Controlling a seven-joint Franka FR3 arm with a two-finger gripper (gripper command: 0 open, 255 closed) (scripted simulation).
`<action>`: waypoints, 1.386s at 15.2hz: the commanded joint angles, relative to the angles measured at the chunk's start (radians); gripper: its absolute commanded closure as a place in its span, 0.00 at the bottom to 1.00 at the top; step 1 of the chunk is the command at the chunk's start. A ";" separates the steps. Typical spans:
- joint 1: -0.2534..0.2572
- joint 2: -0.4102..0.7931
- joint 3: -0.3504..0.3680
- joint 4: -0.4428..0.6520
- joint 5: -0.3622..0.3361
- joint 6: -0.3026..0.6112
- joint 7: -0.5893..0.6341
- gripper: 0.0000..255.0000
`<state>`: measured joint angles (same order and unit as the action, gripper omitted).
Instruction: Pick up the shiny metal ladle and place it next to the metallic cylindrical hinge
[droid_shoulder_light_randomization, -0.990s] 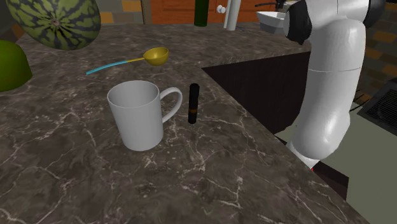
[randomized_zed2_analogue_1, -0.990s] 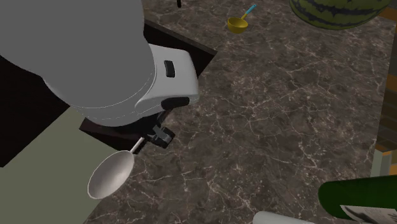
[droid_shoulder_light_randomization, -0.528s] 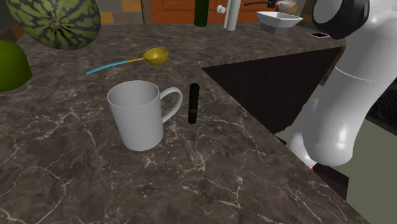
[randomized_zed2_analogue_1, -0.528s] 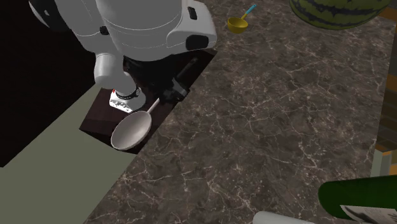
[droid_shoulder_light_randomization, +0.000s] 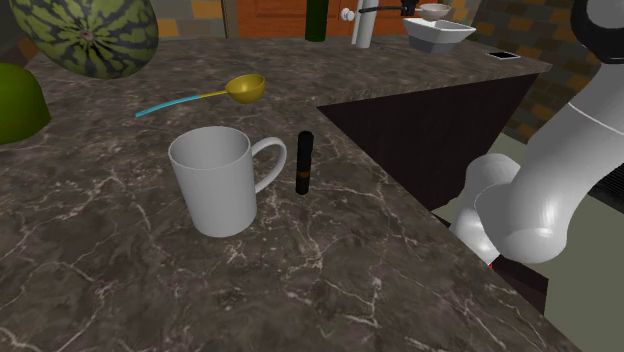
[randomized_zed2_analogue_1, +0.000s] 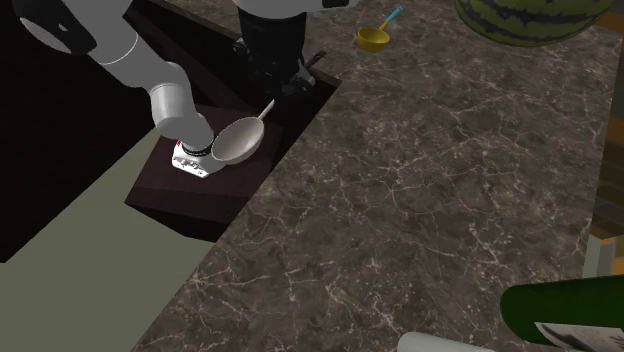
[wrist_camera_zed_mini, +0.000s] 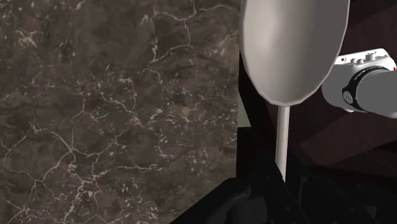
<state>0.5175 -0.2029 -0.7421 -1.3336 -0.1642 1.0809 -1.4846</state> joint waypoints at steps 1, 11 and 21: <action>0.018 -0.025 0.055 -0.021 0.000 -0.006 0.079 1.00; 0.095 -0.054 0.250 -0.079 0.060 0.003 0.377 1.00; 0.175 0.046 0.382 -0.005 0.156 0.015 0.616 1.00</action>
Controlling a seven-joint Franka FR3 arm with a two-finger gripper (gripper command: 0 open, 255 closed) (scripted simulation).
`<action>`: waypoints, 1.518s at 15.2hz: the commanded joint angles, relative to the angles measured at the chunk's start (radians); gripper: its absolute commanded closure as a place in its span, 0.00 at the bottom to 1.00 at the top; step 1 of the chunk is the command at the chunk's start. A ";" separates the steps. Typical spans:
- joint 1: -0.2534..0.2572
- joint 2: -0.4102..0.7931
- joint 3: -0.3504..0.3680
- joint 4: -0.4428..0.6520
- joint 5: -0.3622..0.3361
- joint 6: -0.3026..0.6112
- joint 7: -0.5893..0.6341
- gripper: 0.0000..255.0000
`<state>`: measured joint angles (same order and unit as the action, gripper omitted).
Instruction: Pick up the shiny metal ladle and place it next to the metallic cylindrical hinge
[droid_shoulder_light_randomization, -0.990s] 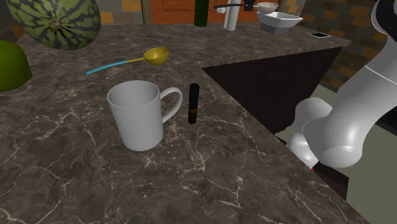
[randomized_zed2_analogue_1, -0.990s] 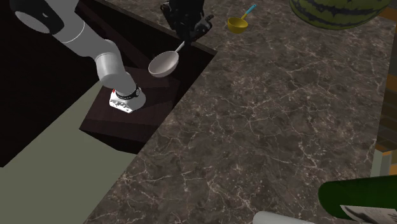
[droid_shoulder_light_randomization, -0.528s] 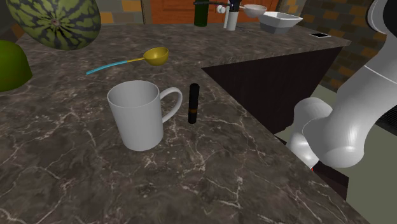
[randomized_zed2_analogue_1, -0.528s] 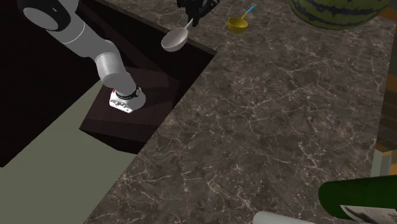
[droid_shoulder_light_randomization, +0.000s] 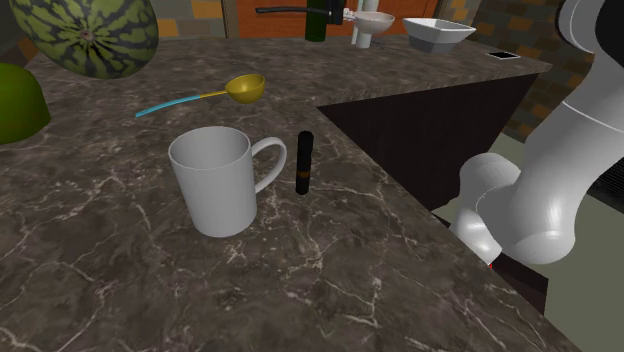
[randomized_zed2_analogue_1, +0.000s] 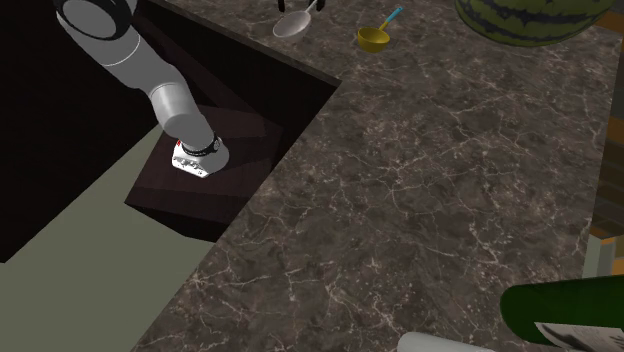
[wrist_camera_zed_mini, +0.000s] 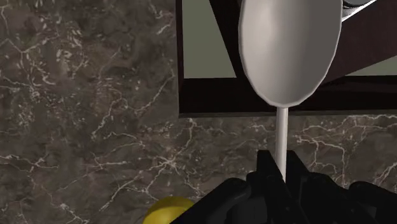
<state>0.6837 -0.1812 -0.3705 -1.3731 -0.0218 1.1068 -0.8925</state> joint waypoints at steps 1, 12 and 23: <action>0.016 0.040 0.021 0.050 0.023 -0.011 0.045 1.00; 0.071 0.085 0.085 -0.002 0.057 0.087 0.171 1.00; 0.074 -0.002 0.097 -0.256 0.035 0.258 0.182 1.00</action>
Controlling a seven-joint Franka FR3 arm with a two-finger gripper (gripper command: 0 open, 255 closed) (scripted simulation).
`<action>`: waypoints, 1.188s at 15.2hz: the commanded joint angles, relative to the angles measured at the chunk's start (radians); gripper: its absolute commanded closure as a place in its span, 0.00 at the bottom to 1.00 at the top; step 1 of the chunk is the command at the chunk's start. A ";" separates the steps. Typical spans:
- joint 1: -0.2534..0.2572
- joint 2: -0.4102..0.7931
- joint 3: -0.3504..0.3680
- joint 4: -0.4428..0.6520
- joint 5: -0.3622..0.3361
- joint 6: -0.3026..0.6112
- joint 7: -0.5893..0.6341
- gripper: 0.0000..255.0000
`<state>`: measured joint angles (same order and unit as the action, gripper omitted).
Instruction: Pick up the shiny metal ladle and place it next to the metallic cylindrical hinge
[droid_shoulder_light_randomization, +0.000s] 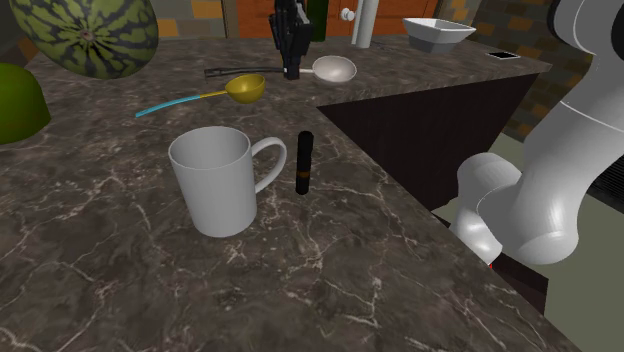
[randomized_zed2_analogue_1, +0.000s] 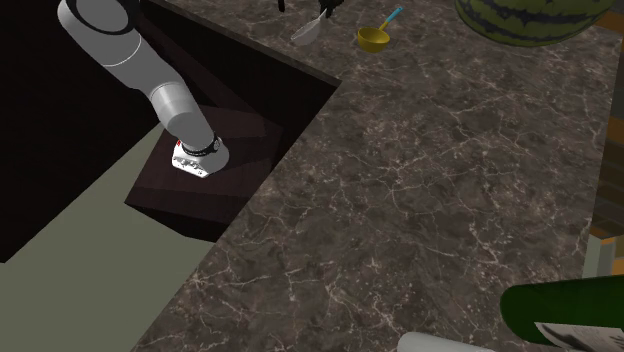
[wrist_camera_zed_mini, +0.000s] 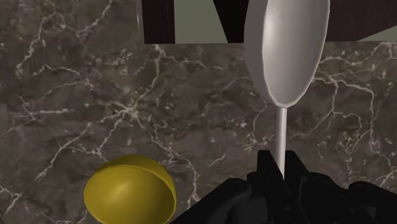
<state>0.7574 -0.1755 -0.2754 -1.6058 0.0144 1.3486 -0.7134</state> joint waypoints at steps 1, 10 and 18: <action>0.001 -0.013 0.003 -0.043 -0.003 0.031 0.003 1.00; -0.001 -0.053 0.006 -0.208 -0.013 0.158 0.005 1.00; -0.002 -0.061 0.006 -0.257 -0.015 0.199 0.005 1.00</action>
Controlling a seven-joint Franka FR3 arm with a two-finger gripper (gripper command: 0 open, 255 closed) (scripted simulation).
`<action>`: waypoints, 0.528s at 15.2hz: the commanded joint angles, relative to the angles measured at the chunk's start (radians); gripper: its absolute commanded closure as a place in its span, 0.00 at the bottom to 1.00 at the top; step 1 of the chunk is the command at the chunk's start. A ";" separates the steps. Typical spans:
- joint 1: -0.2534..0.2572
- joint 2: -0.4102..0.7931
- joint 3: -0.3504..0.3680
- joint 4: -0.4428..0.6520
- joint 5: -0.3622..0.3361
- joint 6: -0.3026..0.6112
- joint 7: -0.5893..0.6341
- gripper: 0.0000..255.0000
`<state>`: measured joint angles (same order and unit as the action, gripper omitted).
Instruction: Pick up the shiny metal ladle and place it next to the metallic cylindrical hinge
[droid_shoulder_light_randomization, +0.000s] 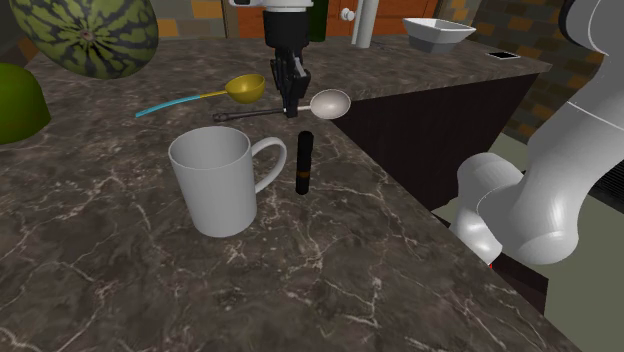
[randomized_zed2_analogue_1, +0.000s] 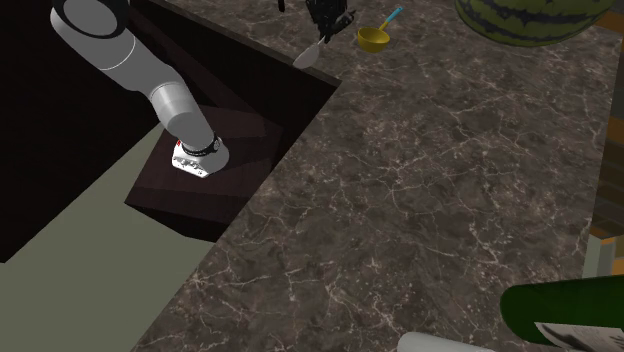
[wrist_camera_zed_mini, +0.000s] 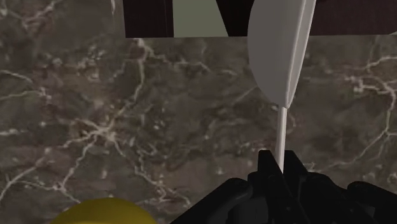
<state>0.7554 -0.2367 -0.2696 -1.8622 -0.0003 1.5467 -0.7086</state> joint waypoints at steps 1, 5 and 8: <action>0.000 0.000 0.000 -0.001 0.000 0.000 0.000 1.00; 0.000 0.000 0.000 -0.001 0.000 0.000 0.000 0.00; 0.000 0.000 0.000 -0.001 0.000 0.000 0.000 0.00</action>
<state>0.7553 -0.2369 -0.2696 -1.8630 -0.0004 1.5471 -0.7085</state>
